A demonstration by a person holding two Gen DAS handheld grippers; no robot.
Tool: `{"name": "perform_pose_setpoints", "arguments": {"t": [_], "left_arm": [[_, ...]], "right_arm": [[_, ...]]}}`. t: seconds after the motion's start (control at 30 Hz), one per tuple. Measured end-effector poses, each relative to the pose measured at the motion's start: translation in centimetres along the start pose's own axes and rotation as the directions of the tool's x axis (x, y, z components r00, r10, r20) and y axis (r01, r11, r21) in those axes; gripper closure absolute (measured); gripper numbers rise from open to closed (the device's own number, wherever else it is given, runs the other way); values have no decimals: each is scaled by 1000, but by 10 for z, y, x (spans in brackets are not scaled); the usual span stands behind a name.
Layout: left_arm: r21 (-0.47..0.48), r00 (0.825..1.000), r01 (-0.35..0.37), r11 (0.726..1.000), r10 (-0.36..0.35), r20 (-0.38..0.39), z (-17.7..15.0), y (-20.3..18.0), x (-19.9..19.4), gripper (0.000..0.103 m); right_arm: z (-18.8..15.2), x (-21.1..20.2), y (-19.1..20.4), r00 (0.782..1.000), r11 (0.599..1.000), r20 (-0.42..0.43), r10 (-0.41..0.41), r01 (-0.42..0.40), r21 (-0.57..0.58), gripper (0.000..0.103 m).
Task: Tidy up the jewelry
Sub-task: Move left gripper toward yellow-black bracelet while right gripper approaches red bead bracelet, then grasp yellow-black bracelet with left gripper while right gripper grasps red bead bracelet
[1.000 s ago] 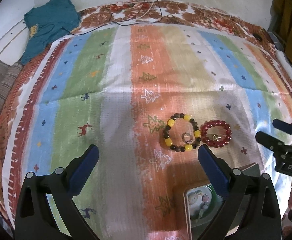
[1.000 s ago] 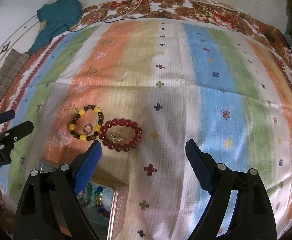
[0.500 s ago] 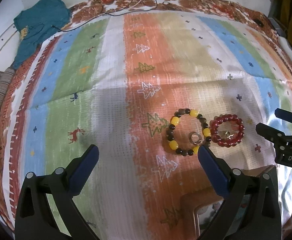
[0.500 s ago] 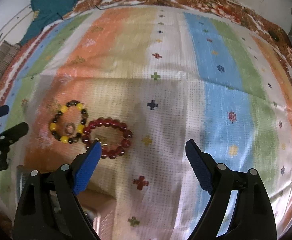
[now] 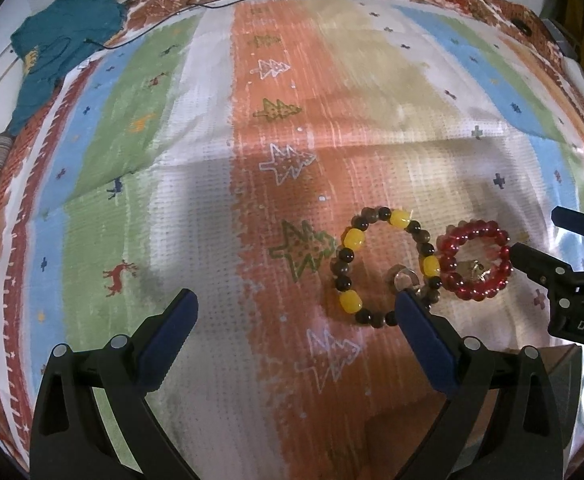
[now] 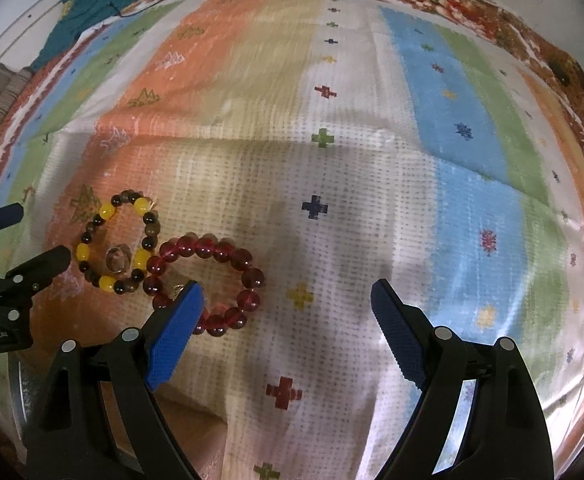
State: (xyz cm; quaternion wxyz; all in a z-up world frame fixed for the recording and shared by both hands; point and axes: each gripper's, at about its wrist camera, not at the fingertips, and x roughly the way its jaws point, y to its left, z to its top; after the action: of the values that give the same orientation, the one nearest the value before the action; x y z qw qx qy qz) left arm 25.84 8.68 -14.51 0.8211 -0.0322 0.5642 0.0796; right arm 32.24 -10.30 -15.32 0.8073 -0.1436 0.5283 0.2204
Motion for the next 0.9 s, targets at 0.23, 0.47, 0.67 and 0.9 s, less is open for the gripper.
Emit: {"name": "perform_pose_setpoints", "arguments": {"t": [0.23,0.47,0.67,0.9], "left_arm": [[0,1000,-8,1000,8,-24,5,4,15,7],[31,998,-15,999,17,-63,5,1,33,14],[25,998,-2,1000,4,-60,9,4,32,31],[21,999,-15,1000,15,-43,12,9,29,83]], "right_arm": [[4,15,-2,999,1000,-30,-19,18,-8,17],[4,28,1,998,998,-40,-40,39,-41,17],[11,30,1,998,998,-31,-51,50,-43,35],[16,27,7,999,998,14,-48,49,-51,83]]}}
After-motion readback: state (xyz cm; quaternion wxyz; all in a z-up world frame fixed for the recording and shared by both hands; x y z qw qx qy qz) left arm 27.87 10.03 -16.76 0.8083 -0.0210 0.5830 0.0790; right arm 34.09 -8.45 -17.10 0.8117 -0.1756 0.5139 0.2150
